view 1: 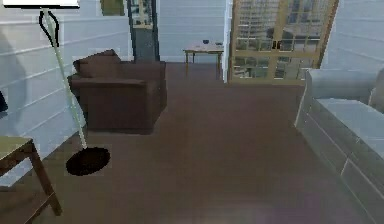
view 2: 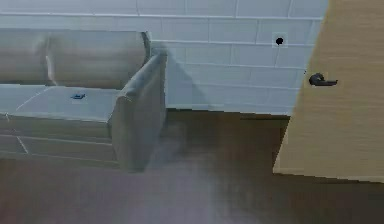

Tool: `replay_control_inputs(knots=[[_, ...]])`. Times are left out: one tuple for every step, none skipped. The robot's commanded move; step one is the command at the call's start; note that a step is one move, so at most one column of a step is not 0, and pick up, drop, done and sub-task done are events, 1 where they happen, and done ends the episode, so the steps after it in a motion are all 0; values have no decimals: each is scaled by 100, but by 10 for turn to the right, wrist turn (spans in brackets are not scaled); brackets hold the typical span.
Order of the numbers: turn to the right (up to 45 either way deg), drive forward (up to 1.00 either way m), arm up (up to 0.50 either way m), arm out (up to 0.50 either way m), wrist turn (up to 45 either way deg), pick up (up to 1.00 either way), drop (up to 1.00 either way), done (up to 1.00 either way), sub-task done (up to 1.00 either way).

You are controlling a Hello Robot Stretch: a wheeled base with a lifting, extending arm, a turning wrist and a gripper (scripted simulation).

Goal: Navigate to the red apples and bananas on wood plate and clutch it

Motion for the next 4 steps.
replay_control_inputs(knots=[[0, 100, 0, 0, 0, 0, 0, 0, 0], [0, 100, 0, 0, 0, 0, 0, 0, 0], [-30, 0, 0, 0, 0, 0, 0, 0, 0], [450, 0, 0, 0, 0, 0, 0, 0, 0]])
